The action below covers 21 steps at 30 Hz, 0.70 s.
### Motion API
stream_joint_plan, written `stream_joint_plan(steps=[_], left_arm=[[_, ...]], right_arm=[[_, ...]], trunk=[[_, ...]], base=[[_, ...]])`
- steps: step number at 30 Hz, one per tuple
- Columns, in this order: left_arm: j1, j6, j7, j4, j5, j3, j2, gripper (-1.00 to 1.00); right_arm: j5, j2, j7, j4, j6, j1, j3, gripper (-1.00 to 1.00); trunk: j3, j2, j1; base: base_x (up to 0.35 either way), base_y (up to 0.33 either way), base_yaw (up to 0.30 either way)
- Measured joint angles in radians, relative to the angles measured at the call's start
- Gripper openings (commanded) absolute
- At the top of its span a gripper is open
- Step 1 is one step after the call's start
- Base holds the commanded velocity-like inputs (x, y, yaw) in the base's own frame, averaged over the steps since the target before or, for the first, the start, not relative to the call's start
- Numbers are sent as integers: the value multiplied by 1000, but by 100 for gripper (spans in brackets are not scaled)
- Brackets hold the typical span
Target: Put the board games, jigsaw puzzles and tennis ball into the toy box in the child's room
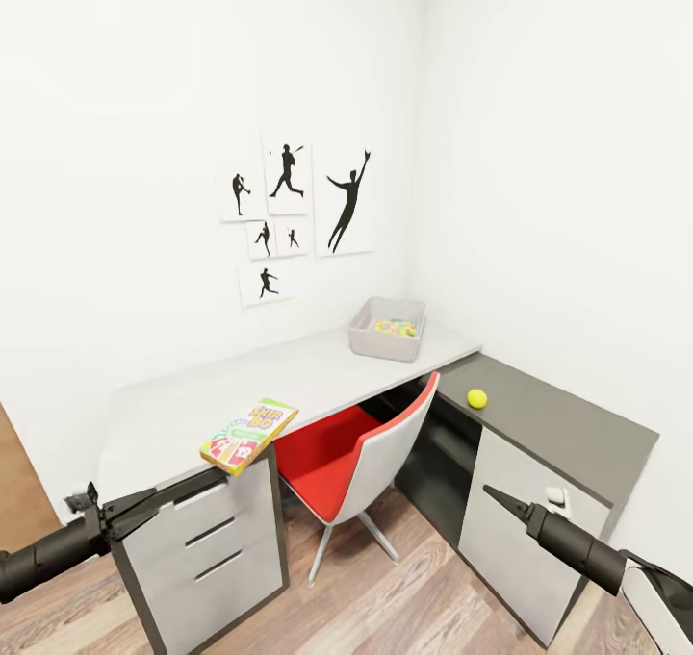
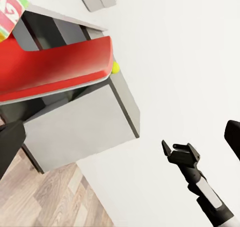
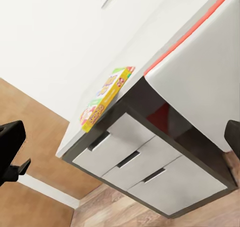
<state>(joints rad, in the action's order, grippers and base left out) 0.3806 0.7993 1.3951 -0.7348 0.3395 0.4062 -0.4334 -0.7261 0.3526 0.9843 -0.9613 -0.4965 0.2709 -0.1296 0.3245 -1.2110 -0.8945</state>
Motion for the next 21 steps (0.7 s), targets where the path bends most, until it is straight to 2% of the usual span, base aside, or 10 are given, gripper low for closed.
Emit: stream_joint_plan(steps=[6, 7, 9, 14, 16, 21], left_arm=[[1, 28, -22, 0, 2, 0, 5, 100], [1, 42, -27, 0, 2, 0, 9, 100], [1, 60, -32, 0, 1, 0, 13, 100], [2, 102, -57, 2, -2, 5, 22, 100], [2, 110, -72, 3, -1, 8, 23, 100], [2, 117, -86, 4, -1, 12, 23, 100]], right_arm=[[-69, 6, 45, -15, -57, -1, 0, 100], [-88, 8, 72, -26, -82, -1, 0, 100], [-102, 9, 104, -37, -104, -2, 0, 100], [-121, 8, 204, -70, -142, -8, 1, 100], [-124, 5, 239, -80, -150, -14, 1, 100], [-124, 1, 265, -86, -153, -18, 3, 100]], trunk=[[19, -42, -23], [22, -49, -27], [28, -63, -35], [44, -98, -54], [44, -98, -54], [44, -98, -54]], base=[[0, 0, 0], [0, 0, 0], [0, 0, 0], [0, 0, 0], [0, 0, 0], [0, 0, 0]])
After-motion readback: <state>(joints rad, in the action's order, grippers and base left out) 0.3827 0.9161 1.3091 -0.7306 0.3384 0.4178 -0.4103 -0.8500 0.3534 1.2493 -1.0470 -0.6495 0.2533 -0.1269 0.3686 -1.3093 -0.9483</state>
